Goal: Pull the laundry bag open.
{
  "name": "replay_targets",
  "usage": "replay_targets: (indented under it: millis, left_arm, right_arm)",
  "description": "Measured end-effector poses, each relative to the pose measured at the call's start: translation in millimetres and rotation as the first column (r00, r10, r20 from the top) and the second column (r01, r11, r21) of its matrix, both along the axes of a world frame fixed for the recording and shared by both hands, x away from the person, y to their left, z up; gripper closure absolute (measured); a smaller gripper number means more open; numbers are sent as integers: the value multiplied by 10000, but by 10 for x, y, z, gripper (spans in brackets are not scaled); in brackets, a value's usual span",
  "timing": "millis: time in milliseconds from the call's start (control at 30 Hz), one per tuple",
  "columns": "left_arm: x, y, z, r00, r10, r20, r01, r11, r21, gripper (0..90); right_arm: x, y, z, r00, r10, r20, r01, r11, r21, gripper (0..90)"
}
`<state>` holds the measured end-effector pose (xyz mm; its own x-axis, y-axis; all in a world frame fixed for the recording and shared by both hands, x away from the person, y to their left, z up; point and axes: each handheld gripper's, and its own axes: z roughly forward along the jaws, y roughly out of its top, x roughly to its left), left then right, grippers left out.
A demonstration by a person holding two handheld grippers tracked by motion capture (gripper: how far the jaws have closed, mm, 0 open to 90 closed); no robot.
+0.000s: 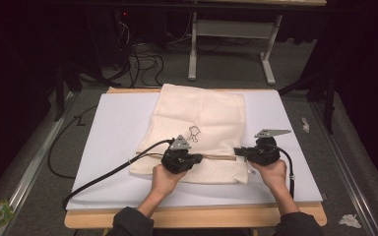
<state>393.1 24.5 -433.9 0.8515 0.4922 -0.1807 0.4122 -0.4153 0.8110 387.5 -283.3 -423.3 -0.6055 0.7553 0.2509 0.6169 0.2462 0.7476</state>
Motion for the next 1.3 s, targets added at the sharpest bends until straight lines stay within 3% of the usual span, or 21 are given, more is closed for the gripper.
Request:
replay_targets:
  millis: [533,633,1300]
  left_arm:
    - [-21,167,60,9992,381,77,-380,9992,-99,873]
    - [-6,215,57,9989,475,-46,-475,9987,-183,873]
    - [1,389,128,9971,762,60,-760,9966,-324,873]
  right_arm:
    - [-3,36,4,10000,-18,53,19,9996,-281,889]
    - [0,22,-5,10000,-68,-18,67,9998,-183,889]
    - [-9,24,9,9999,-88,77,89,9998,-202,889]
